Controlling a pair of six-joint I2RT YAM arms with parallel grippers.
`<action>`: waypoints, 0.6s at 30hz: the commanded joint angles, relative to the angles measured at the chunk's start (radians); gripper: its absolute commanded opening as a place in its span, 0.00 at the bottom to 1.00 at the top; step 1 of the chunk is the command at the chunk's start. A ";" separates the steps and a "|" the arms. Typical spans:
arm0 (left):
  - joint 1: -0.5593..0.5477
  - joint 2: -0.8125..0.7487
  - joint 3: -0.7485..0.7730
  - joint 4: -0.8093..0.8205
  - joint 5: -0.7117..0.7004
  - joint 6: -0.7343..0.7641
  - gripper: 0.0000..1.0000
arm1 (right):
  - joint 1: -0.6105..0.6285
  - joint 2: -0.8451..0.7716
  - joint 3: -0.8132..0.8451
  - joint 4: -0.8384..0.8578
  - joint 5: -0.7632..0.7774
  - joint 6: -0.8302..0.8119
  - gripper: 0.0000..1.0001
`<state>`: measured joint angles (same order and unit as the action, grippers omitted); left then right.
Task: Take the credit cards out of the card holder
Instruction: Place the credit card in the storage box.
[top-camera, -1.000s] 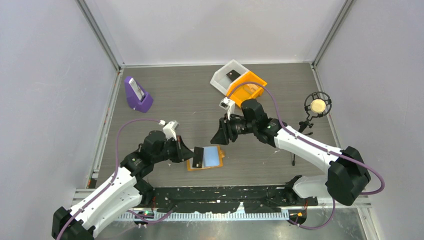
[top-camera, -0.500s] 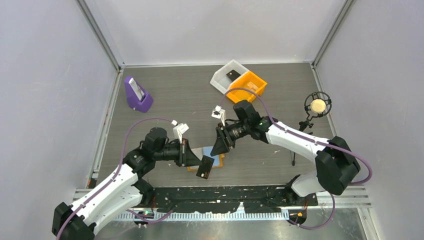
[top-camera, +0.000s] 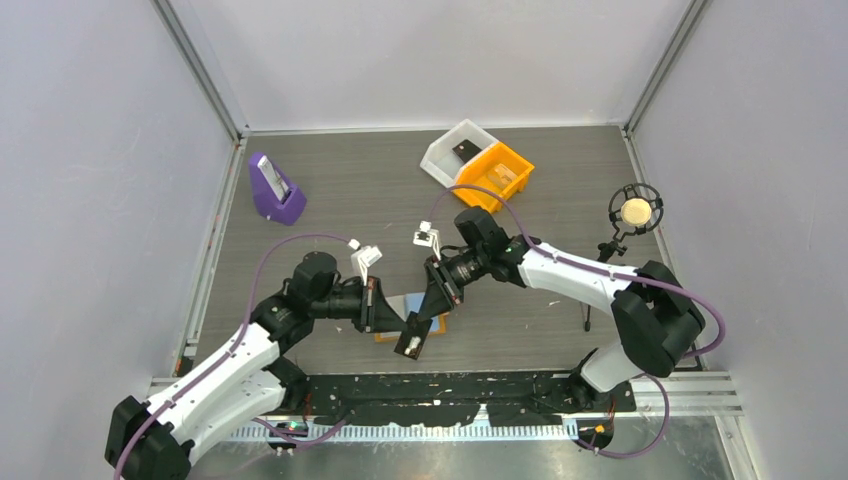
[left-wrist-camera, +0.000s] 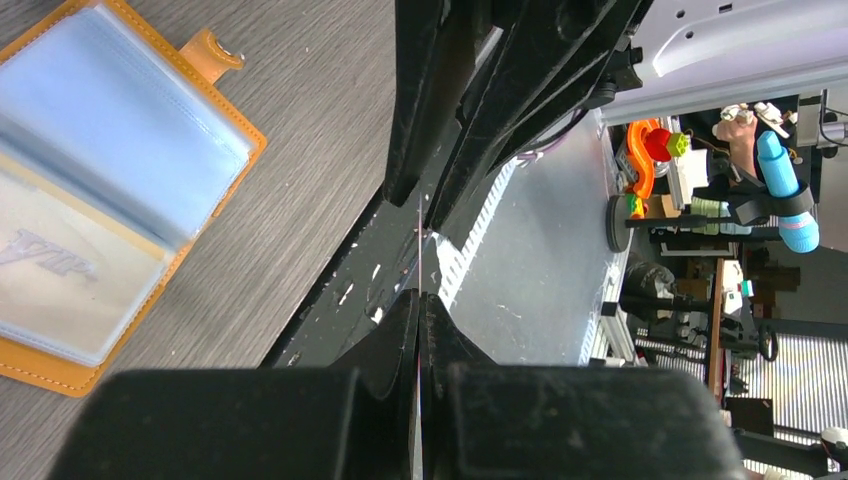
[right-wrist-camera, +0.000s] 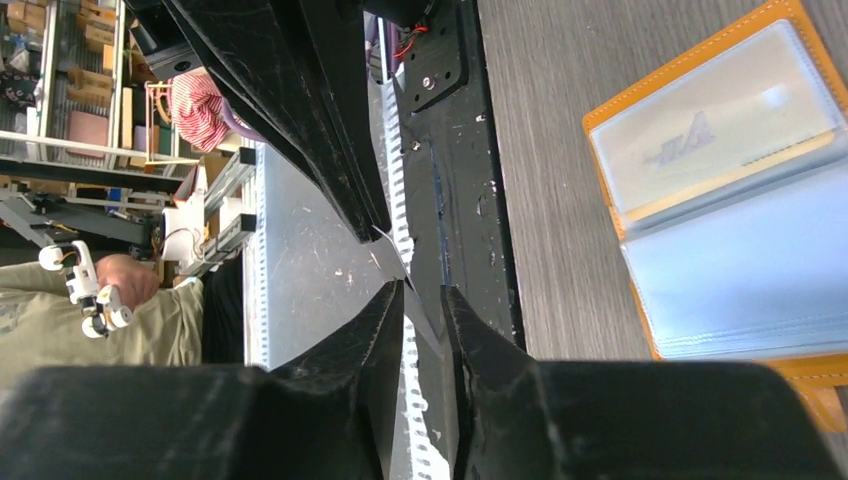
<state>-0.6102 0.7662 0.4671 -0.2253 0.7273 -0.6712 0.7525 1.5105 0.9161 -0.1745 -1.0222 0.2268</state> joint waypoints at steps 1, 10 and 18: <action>0.004 0.005 0.045 0.048 0.038 0.022 0.00 | 0.007 -0.005 0.021 0.062 -0.041 0.009 0.20; 0.004 0.001 0.078 -0.044 -0.061 0.058 0.14 | 0.007 -0.055 -0.003 0.141 -0.071 0.074 0.05; 0.004 -0.094 0.157 -0.260 -0.340 0.127 0.97 | -0.024 -0.101 0.002 0.115 0.017 0.119 0.05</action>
<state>-0.6056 0.7395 0.5640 -0.3756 0.5648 -0.5896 0.7494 1.4658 0.9028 -0.0895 -1.0485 0.3141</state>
